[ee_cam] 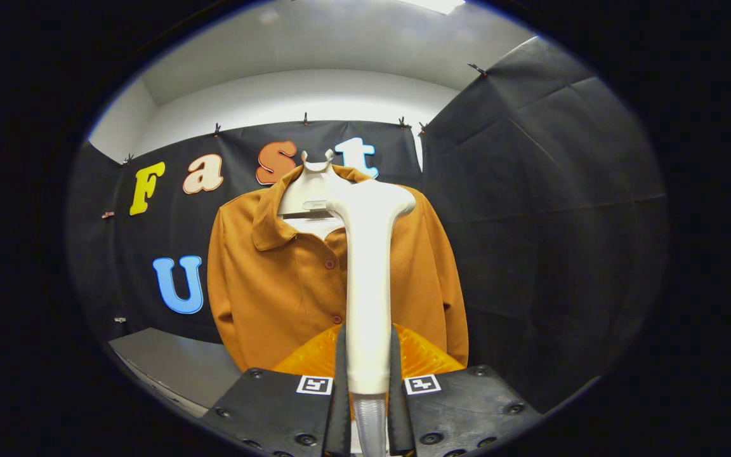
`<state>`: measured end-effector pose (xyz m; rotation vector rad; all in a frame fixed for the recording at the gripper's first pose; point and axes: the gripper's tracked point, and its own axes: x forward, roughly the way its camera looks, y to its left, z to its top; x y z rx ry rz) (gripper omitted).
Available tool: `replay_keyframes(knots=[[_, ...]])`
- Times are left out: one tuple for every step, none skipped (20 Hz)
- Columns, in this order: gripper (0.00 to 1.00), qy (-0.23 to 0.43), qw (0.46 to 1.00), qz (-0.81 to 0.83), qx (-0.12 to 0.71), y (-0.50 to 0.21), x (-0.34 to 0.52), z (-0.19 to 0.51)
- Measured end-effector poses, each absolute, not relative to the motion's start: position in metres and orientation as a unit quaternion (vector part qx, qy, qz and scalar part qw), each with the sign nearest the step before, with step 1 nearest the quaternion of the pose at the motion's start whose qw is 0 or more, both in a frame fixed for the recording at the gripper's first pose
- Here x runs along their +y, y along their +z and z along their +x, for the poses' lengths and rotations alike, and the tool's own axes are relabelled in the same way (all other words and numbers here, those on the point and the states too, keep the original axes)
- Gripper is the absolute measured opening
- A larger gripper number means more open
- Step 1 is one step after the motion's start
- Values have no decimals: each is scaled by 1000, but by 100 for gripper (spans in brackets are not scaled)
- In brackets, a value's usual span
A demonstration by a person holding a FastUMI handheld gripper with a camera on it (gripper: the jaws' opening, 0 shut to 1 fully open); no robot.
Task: Iron the clothes twice with a garment steamer, once on the left side and once on the right side.
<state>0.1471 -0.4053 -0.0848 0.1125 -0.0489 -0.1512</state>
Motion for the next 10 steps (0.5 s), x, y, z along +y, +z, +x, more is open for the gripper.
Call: replay_keyframes(knots=[[26, -75, 995, 58, -24, -88, -408, 153], [26, -77, 995, 61, -23, -93, -411, 158], [26, -80, 994, 66, -21, -98, -413, 163], [26, -81, 994, 70, -20, -102, -414, 167], [26, -80, 994, 72, -17, -107, -415, 170], [26, -78, 994, 72, -13, -114, -415, 173], [27, -76, 994, 72, -14, -118, -415, 174], [27, -74, 995, 73, -10, -123, -415, 176], [27, -73, 995, 73, -4, -130, -415, 177], [27, -73, 995, 73, 1, -137, -416, 177]])
